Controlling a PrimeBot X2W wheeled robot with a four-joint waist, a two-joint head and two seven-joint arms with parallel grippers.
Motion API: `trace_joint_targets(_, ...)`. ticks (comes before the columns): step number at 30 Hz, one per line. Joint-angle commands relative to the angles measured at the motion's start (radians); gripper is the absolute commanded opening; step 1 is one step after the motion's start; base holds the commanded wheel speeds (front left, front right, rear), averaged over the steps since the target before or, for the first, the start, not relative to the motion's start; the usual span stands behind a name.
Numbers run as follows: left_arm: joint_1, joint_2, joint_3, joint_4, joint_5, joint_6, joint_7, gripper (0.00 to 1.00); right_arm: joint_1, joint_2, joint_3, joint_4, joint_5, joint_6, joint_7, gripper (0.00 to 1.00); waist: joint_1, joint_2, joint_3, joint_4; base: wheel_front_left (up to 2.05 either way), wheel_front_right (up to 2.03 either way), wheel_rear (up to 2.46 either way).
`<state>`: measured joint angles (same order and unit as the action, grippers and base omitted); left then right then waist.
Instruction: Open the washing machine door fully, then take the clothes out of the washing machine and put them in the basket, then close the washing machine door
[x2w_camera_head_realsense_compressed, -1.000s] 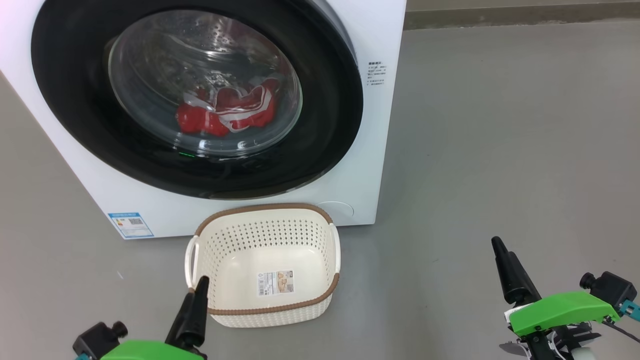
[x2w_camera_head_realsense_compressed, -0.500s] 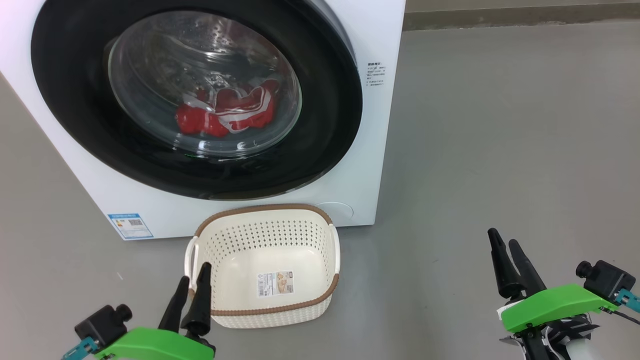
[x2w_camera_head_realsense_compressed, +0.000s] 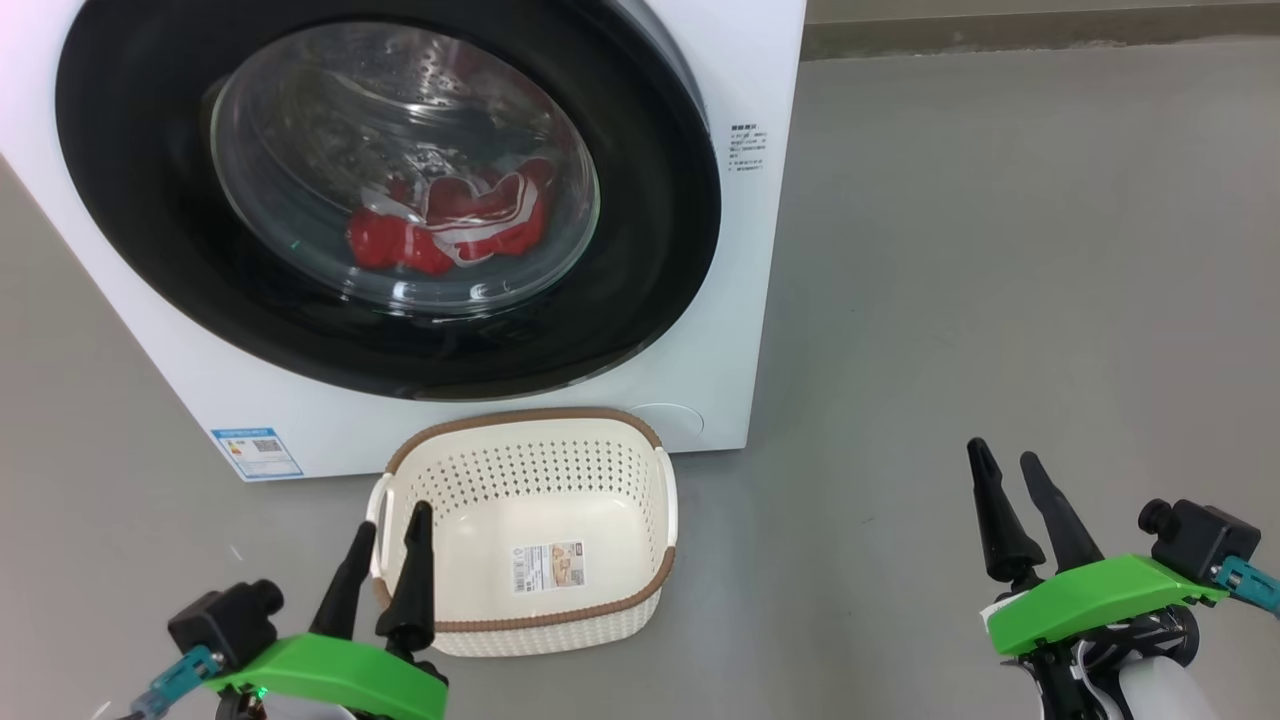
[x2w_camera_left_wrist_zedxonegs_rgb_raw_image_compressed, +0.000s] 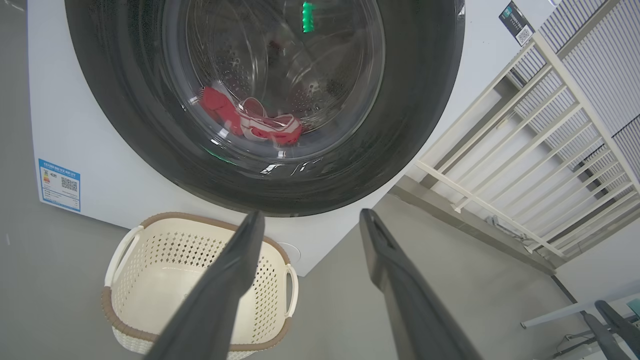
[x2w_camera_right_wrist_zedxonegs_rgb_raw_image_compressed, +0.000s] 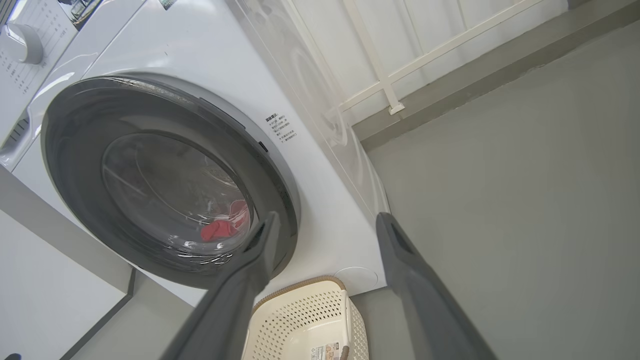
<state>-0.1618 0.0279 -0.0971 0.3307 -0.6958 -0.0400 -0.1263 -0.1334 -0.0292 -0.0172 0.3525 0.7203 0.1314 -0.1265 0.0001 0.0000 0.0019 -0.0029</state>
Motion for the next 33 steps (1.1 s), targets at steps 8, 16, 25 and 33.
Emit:
trace_joint_targets(8, -0.064, 0.017, 0.002, -0.02, 0.123, 0.011, -0.035, 1.0, -0.083, -0.013, 0.028, -0.045, -0.122, -0.001, -0.035, 1.0, 0.0, 0.0, 0.01, -0.001, 0.0, 0.0, 0.0)
trace_joint_targets(16, -0.086, 0.018, -0.003, -0.018, 0.217, 0.021, -0.058, 1.0, -0.108, -0.015, 0.036, -0.058, -0.223, -0.001, -0.059, 1.0, 0.0, 0.0, 0.024, -0.002, 0.0, 0.0, 0.0)
trace_joint_targets(25, -0.106, 0.02, -0.007, -0.02, 0.305, 0.038, -0.084, 1.0, -0.129, -0.017, 0.044, -0.06, -0.325, -0.001, -0.085, 1.0, 0.0, 0.0, 0.027, -0.003, 0.0, 0.0, 0.0)
trace_joint_targets(33, -0.118, 0.021, -0.011, -0.019, 0.372, 0.048, -0.105, 1.0, -0.142, -0.019, 0.048, -0.058, -0.398, -0.001, -0.105, 1.0, 0.0, 0.0, 0.023, -0.001, 0.0, 0.0, 0.0)
